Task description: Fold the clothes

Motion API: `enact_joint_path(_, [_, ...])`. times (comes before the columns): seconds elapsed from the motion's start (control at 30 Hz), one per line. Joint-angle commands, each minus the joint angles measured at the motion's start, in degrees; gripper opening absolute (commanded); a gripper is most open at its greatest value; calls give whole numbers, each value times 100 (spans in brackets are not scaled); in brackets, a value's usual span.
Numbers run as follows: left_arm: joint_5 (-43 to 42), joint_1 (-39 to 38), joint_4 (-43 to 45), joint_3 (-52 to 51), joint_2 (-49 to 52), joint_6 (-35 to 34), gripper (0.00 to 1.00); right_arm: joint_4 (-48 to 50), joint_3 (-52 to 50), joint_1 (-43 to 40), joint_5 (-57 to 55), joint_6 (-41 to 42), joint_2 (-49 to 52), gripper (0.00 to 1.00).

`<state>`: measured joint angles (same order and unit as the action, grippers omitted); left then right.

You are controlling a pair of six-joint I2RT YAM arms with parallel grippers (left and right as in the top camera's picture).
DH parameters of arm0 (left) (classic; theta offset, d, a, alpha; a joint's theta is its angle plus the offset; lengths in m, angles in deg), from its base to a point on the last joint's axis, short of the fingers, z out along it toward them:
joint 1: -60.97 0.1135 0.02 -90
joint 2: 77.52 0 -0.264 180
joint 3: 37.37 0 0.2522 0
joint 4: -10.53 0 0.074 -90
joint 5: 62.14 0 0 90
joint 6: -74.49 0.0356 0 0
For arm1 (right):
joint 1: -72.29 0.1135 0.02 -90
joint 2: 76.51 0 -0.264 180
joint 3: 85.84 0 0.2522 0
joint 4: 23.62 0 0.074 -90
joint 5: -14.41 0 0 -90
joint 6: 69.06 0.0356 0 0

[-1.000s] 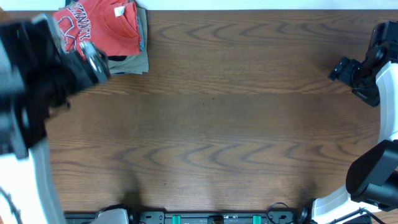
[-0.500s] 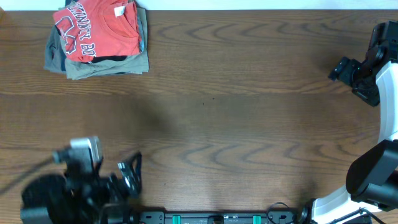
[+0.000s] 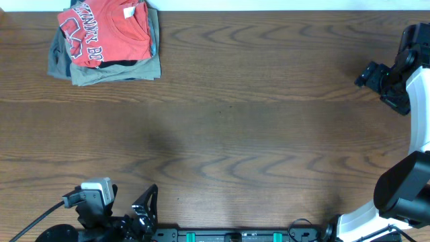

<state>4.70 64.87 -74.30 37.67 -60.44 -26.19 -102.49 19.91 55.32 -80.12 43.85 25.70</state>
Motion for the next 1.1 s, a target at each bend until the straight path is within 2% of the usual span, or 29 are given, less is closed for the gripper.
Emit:
enact_joint_path(0.0, [142,-24,157,-35,-15,-52,98,-2,52,48,-39,-72,-9,99])
enact_joint_path(0.23, [221,-24,529,-546,-15,415,98,-2,52,48,-39,-72,-9,99])
enact_joint_path(0.3, [221,-24,1056,-1025,-57,431,98,-2,52,48,-39,-72,-9,99])
enact_joint_path(0.4, [219,-24,2433,-2022,-212,424,98,-2,52,48,-39,-72,-9,99])
enact_joint_path(0.6, [223,-24,4769,-3864,-1086,426,98,-2,52,48,-39,-70,-9,99])
enact_joint_path(0.73, [417,-17,5606,-4684,-1696,424,98,-2,52,48,-39,-70,-9,99])
enact_joint_path(1.07, [1526,-7,7267,-5761,-1698,426,98,-2,52,48,-39,-70,-9,99])
